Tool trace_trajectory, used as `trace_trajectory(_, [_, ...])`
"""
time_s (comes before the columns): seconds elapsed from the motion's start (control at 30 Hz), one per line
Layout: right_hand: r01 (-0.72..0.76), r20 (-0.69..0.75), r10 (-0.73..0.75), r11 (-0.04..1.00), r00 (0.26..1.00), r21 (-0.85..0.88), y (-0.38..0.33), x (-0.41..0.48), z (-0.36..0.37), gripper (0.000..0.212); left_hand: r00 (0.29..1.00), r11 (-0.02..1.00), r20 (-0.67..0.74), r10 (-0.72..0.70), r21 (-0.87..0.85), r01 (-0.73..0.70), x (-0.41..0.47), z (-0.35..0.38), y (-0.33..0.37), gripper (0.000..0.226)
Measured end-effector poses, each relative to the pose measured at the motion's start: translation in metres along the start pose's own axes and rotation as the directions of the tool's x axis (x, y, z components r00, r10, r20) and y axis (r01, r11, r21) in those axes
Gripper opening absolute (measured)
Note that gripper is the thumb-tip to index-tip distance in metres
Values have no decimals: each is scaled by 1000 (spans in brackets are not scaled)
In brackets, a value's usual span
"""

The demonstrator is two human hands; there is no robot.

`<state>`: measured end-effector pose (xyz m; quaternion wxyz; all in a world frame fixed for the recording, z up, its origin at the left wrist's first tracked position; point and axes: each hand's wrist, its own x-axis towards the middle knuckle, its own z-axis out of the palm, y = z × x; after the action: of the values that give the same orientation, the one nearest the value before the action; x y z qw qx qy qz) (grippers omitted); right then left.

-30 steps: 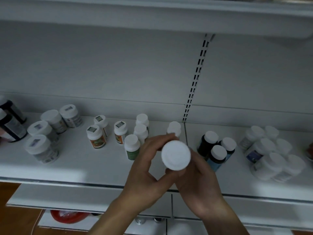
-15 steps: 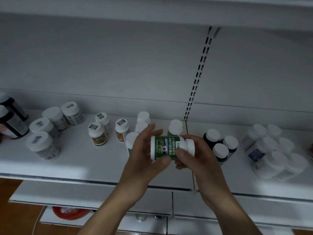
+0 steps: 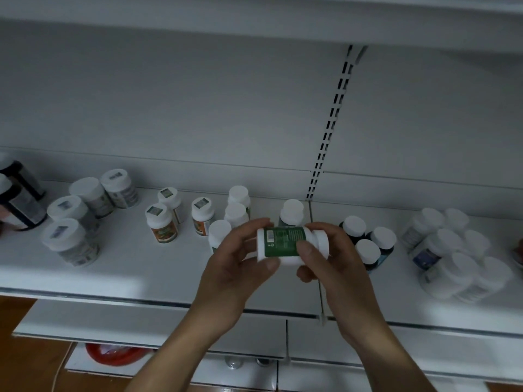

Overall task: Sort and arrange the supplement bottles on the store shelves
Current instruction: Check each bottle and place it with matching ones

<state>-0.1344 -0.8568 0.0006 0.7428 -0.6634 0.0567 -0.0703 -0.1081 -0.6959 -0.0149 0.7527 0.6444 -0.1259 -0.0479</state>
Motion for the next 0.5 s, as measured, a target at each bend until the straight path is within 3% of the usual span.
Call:
trace_trajectory(0.13, [52,45,-49,996,998,-77,0,-2,-3,48,996,999,-78,-43,2,43,2,5,1,30])
trace_trajectory(0.33, [-29,-12,29,999,1000,-20,1,0,-2,36,998,997,52,-22,77,18,0,-1,-5,53])
trace_trajectory(0.43, [-26,54,28,999,998,-43,3,-1,-3,45,1000,999,-29,-11,35,12,0,1,-4,34])
trace_trajectory(0.5, [-11,71,15,998,997,-56,2,-1,-3,53,999,998,-49,-11,69,14,1,4,-2,33])
